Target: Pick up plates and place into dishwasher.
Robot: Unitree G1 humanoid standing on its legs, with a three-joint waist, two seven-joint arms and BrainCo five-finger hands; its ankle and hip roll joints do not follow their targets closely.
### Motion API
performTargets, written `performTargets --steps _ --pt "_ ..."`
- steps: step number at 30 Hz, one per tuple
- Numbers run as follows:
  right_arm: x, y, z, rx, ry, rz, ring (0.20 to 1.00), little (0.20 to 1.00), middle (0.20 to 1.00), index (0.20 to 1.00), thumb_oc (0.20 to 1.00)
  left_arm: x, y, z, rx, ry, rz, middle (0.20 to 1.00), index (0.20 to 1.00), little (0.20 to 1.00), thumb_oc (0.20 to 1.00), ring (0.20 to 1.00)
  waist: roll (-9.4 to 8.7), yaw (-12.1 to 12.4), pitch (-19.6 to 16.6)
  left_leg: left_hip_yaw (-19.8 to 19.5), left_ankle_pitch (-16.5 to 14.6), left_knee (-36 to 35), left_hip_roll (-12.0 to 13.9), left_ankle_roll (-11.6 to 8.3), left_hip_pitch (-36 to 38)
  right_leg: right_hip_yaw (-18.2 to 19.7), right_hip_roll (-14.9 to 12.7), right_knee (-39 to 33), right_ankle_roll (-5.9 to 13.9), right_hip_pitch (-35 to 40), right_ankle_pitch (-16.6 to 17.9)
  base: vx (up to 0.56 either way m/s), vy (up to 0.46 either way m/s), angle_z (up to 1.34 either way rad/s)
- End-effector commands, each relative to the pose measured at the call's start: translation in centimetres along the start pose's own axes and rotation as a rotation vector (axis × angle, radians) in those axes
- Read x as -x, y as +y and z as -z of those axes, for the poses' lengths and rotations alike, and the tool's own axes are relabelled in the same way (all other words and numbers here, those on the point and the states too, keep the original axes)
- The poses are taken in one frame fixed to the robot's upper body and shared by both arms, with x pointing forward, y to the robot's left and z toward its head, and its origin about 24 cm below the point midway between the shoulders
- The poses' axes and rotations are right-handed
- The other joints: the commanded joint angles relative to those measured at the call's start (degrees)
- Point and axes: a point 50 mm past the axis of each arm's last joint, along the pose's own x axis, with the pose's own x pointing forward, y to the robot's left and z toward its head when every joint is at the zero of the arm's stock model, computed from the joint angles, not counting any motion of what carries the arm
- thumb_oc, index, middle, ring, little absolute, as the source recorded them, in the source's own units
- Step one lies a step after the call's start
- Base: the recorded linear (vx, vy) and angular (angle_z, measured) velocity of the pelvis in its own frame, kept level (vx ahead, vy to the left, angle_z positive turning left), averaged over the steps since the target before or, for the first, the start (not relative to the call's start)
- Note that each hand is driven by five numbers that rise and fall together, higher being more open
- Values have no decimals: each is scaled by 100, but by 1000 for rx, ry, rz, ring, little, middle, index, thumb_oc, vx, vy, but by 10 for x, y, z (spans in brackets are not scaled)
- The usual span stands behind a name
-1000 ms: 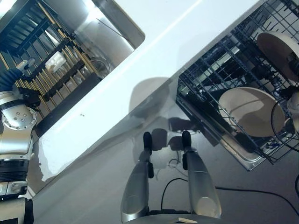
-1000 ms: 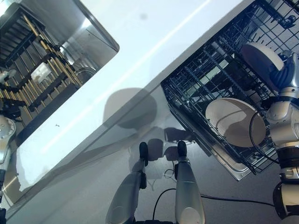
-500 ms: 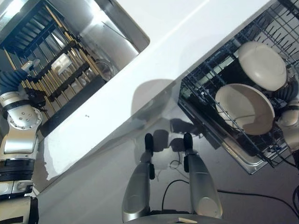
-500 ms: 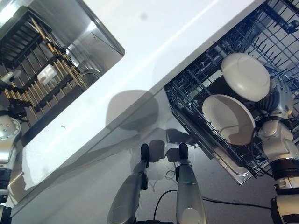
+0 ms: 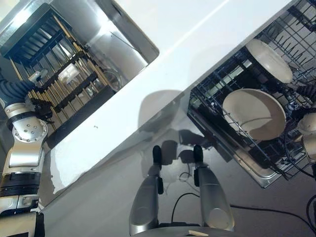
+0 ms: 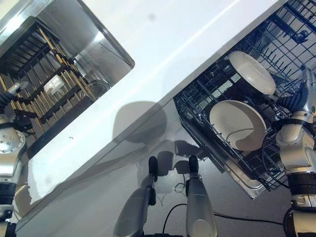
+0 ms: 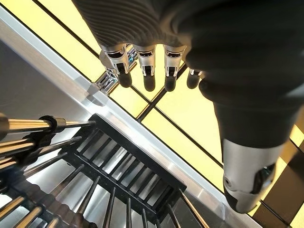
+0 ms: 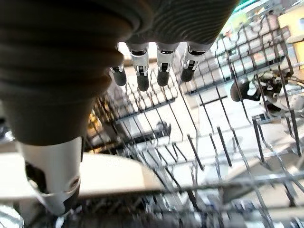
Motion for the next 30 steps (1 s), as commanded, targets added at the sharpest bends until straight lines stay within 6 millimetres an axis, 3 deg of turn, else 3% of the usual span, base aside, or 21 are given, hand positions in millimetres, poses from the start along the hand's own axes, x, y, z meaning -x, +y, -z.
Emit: performTargets --steps 1,9,15,24,26,30 --pt "12 -4 -4 -17 -51 61 1000 1000 1000 1000 1000 21 -3 23 11 74 22 1000 1000 1000 1000 1000 -378 -107 -607 -31 72 -228 263 32 -36 -53 -43 -705 258 257 336 3 35 -1" --pt "24 -14 -4 -119 -51 161 1000 1000 1000 1000 1000 38 -6 40 9 128 39 1000 1000 1000 1000 1000 -301 -277 -800 90 17 -197 292 28 114 94 -18 -624 246 274 270 8 69 -10" --pt "40 -8 5 -253 36 228 1000 1000 1000 1000 1000 56 -18 51 29 183 61 1000 1000 1000 1000 1000 -146 -452 -885 209 -61 -116 277 53 229 300 -52 -576 230 217 262 -14 113 -13" --pt "46 -2 2 -305 37 207 1000 1000 1000 1000 1000 75 -28 62 62 262 61 1000 1000 1000 1000 1000 75 -668 -923 299 -233 90 190 47 448 580 -122 -533 209 182 273 -18 119 -17" --pt "48 -2 4 -312 40 193 1000 1000 1000 1000 1000 80 -29 64 66 278 62 1000 1000 1000 1000 1000 86 -698 -920 263 -334 296 117 44 456 653 -136 -537 193 201 289 7 89 -18" --pt "48 2 2 -342 26 131 1000 1000 1000 1000 1000 98 -34 70 64 327 59 1000 1000 1000 1000 1000 93 -756 -788 90 -795 1703 -350 119 150 929 -249 -397 119 174 320 33 129 -27"
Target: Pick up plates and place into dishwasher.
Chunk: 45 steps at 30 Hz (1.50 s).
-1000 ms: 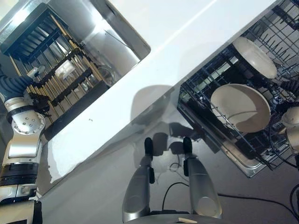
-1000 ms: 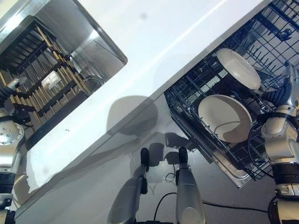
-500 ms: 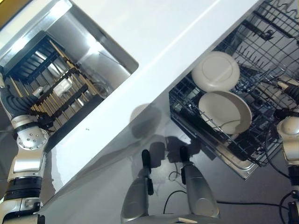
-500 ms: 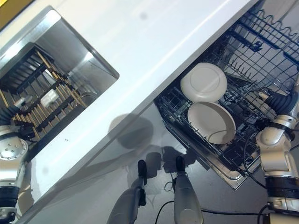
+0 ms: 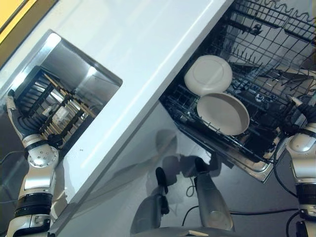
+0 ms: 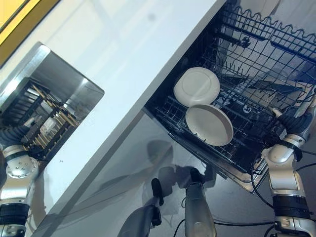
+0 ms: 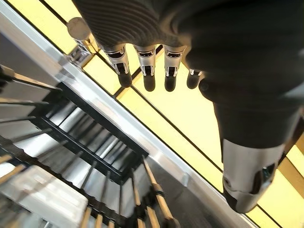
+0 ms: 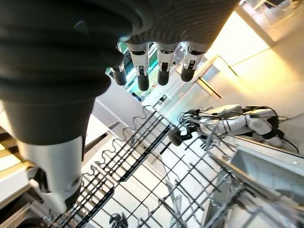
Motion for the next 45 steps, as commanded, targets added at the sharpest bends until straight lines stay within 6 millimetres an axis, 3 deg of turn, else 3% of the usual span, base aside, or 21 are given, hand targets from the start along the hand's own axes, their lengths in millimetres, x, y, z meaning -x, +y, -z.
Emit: performTargets --steps 1,5,9,15,21,32,45 --pt "-1 -7 -26 -104 -131 -25 1000 1000 1000 1000 1000 33 -27 15 73 74 36 1000 1000 1000 1000 1000 -47 -388 24 -558 -657 1621 -154 216 -418 -40 -297 -1087 53 518 758 39 156 -33" --pt "5 -1 -21 -177 -87 -27 1000 1000 1000 1000 1000 34 -28 16 73 77 39 1000 1000 1000 1000 1000 51 -396 177 -567 -656 1725 -225 244 -512 116 -310 -960 80 506 705 -9 127 -49" --pt "5 -3 -22 -265 -61 31 1000 1000 1000 1000 1000 28 -34 6 84 54 50 1000 1000 1000 1000 1000 191 -402 416 -509 -679 1574 -300 271 -530 138 -499 -744 156 383 644 -109 108 1" --pt "4 -1 -26 -372 -31 122 1000 1000 1000 1000 1000 30 -39 8 113 59 31 1000 1000 1000 1000 1000 402 -441 601 -481 -721 1601 -440 287 -646 208 -677 -560 225 145 605 -65 108 -3" --pt "0 14 -37 -437 -32 -11 1000 1000 1000 1000 1000 35 -47 7 121 72 67 1000 1000 1000 1000 1000 550 -419 641 -467 -771 1702 -554 300 -665 314 -734 -462 231 115 560 38 73 -5" --pt "5 44 -64 -803 -23 -298 1000 1000 1000 1000 1000 40 -56 4 118 70 83 1000 1000 1000 1000 1000 621 -319 741 -559 -731 1798 -602 300 -911 358 -724 -416 197 -57 563 24 12 -1" --pt "26 75 -86 -879 -56 -478 1000 1000 1000 1000 1000 41 -59 -1 124 61 80 1000 1000 1000 1000 1000 653 -122 755 -699 -628 1712 -662 313 -980 263 -769 -523 167 -1 611 30 42 3"
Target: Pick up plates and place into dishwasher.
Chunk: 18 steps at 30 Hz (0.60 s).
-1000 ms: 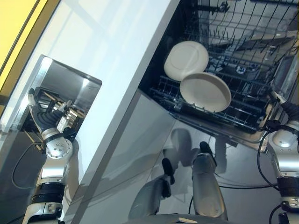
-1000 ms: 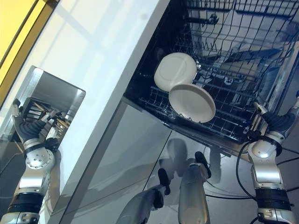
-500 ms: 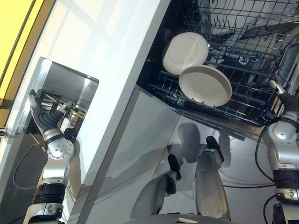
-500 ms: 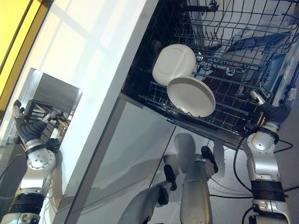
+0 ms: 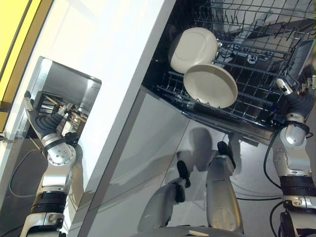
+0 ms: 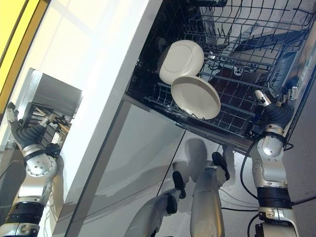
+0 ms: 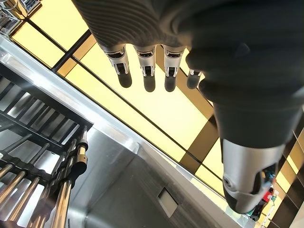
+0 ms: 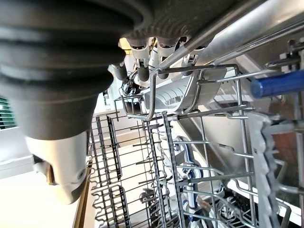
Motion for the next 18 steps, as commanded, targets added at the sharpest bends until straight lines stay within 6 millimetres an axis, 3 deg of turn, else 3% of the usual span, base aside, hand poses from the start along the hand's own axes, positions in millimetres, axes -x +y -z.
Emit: performTargets --steps 1,18 --pt "7 67 -15 -120 -59 -271 1000 1000 1000 1000 1000 28 -26 15 19 78 68 1000 1000 1000 1000 1000 -100 174 272 -432 -25 809 -111 67 -481 -90 -170 -982 -254 575 475 56 84 4" --pt "13 108 -26 -138 -64 -420 1000 1000 1000 1000 1000 34 -32 16 22 88 107 1000 1000 1000 1000 1000 -90 590 222 -400 -12 889 -393 186 -569 -357 -574 -1032 -131 693 572 42 106 9"
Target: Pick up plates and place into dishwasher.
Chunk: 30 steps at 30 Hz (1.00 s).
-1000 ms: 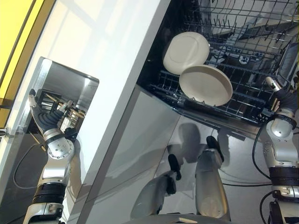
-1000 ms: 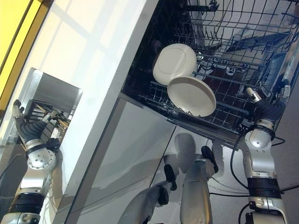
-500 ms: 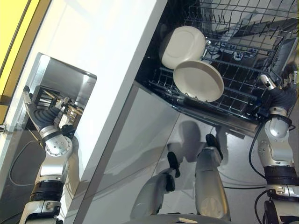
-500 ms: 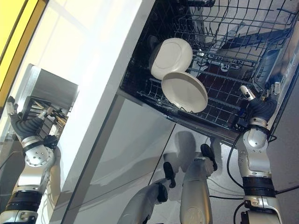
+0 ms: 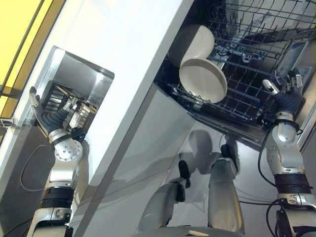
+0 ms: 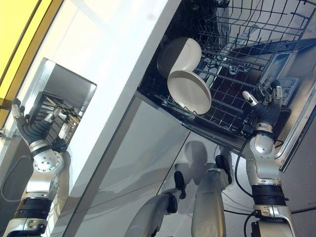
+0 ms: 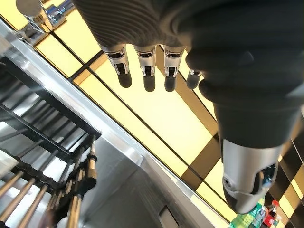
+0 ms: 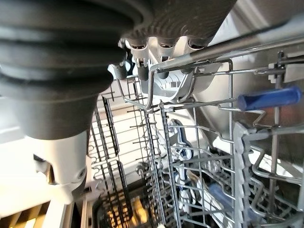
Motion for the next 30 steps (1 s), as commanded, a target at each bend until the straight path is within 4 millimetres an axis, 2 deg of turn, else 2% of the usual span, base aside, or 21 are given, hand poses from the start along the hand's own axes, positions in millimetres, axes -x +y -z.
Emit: performTargets --steps 1,10,17,25,30 --pt "5 85 -33 -130 -128 -328 1000 1000 1000 1000 1000 31 -11 26 -62 92 104 1000 1000 1000 1000 1000 -130 383 251 -79 -9 713 -332 193 -390 -74 -425 -1069 -128 599 597 55 111 7" --pt "1 91 -44 -133 -146 -345 1000 1000 1000 1000 1000 38 -10 29 -64 100 124 1000 1000 1000 1000 1000 -75 630 214 -35 -61 770 -512 246 -328 -302 -701 -1033 -139 779 640 68 118 17" --pt "-2 105 -51 -141 -154 -388 1000 1000 1000 1000 1000 41 -8 30 -62 109 139 1000 1000 1000 1000 1000 -39 854 184 -53 -34 705 -598 271 -299 -508 -900 -1159 -118 916 742 57 85 16" --pt "-16 120 -59 -123 -135 -427 1000 1000 1000 1000 1000 43 -5 28 -57 108 179 1000 1000 1000 1000 1000 6 1269 75 -193 -24 700 -685 278 -188 -867 -1168 -1181 -96 1214 747 50 61 20" --pt "-25 123 -65 -133 -139 -405 1000 1000 1000 1000 1000 44 -2 28 -61 106 214 1000 1000 1000 1000 1000 -11 1538 -4 -349 -13 719 -738 280 -136 -1153 -1274 -1125 -94 1413 683 40 41 22"
